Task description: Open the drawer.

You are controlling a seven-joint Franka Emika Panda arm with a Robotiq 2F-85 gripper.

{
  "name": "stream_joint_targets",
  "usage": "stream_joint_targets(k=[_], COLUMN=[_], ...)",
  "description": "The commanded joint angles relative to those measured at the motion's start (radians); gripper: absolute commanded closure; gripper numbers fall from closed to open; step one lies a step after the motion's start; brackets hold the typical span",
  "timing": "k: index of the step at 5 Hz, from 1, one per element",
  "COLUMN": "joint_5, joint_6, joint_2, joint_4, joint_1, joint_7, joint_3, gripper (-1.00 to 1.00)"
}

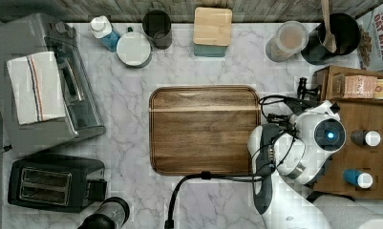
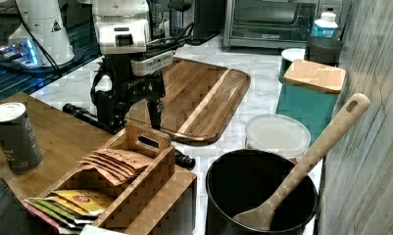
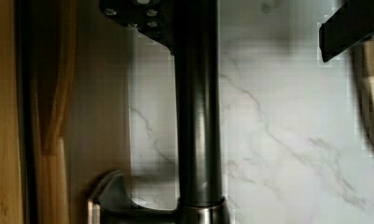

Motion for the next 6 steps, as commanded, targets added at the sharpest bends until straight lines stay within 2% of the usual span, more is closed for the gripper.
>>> stream_joint_targets(k=[1, 2, 3, 5, 6], joint_5=[0.041, 0.039, 0.036, 0.016, 0.014], joint_6=[-0.133, -0.11, -0.121, -0.184, -0.14], joint_2=[-0.073, -0.093, -0.086, -0.116, -0.089], joint_4=[-0.046, -0.083, -0.072, -0.066, -0.052], joint_1=[0.141, 0.187, 0.23, 0.369, 0.42], joint_7=[0.153, 0.232, 0.275, 0.475, 0.55], joint_3=[0.091, 0.14, 0.184, 0.212, 0.217], gripper=[-1.0, -1.0, -1.0, -1.0, -1.0])
